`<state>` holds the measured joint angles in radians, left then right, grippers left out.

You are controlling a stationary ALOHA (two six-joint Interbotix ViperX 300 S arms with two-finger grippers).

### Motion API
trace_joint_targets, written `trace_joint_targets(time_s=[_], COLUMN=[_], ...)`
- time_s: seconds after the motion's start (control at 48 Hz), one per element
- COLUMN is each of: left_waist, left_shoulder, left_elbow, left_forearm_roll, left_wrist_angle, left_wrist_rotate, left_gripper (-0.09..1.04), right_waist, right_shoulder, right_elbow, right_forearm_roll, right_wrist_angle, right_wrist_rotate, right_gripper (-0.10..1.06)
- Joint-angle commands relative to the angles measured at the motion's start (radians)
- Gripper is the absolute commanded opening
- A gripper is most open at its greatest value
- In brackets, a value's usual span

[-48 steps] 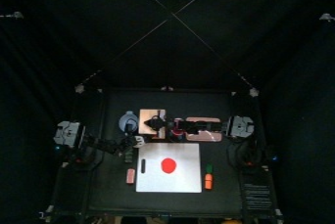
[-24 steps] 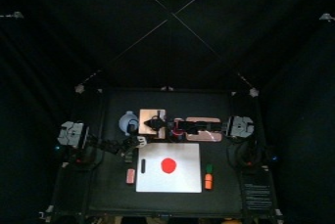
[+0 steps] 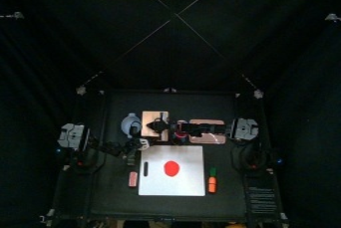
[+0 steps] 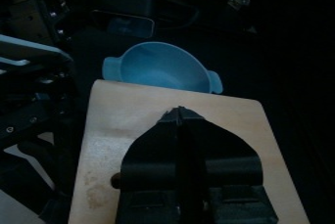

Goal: Get the cutter from the drawer then cut the dough then place the extra dough in the bowl
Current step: Open the drawer

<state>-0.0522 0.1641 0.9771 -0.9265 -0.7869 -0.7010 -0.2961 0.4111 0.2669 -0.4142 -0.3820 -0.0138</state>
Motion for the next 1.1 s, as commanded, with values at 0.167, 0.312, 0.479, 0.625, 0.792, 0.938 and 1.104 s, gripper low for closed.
trace_joint_targets(time_s=[0.167, 0.312, 0.479, 0.625, 0.792, 0.938, 1.104], left_waist=[-0.041, -0.067, -0.092, -0.117, -0.153, -0.183, -0.216], left_shoulder=[-0.012, -0.014, -0.018, -0.031, -0.041, -0.044, -0.046], left_elbow=[-0.002, -0.006, -0.006, -0.011, -0.012, -0.015, -0.021], left_forearm_roll=[0.0, -0.002, -0.002, -0.003, -0.017, -0.026, -0.043], left_wrist_angle=[0.032, 0.052, 0.064, 0.071, 0.071, 0.071, 0.071], left_wrist_rotate=[0.003, 0.002, -0.002, -0.003, -0.003, -0.005, -0.006], left_gripper=[0.62, 0.62, 0.62, 0.62, 0.62, 0.62, 0.62], right_waist=[0.009, -0.002, -0.017, -0.025, -0.029, -0.032, -0.035], right_shoulder=[-0.006, 0.002, 0.012, 0.015, 0.017, 0.02, 0.023], right_elbow=[0.002, 0.002, 0.002, 0.002, 0.002, 0.0, -0.002], right_forearm_roll=[0.002, 0.008, 0.012, 0.012, 0.014, 0.014, 0.014], right_wrist_angle=[0.009, 0.009, 0.009, 0.009, 0.011, 0.011, 0.012], right_wrist_rotate=[0.002, 0.002, 0.002, 0.002, 0.002, 0.002, 0.003], right_gripper=[-0.03, -0.03, -0.03, -0.03, -0.03, -0.03, -0.03])
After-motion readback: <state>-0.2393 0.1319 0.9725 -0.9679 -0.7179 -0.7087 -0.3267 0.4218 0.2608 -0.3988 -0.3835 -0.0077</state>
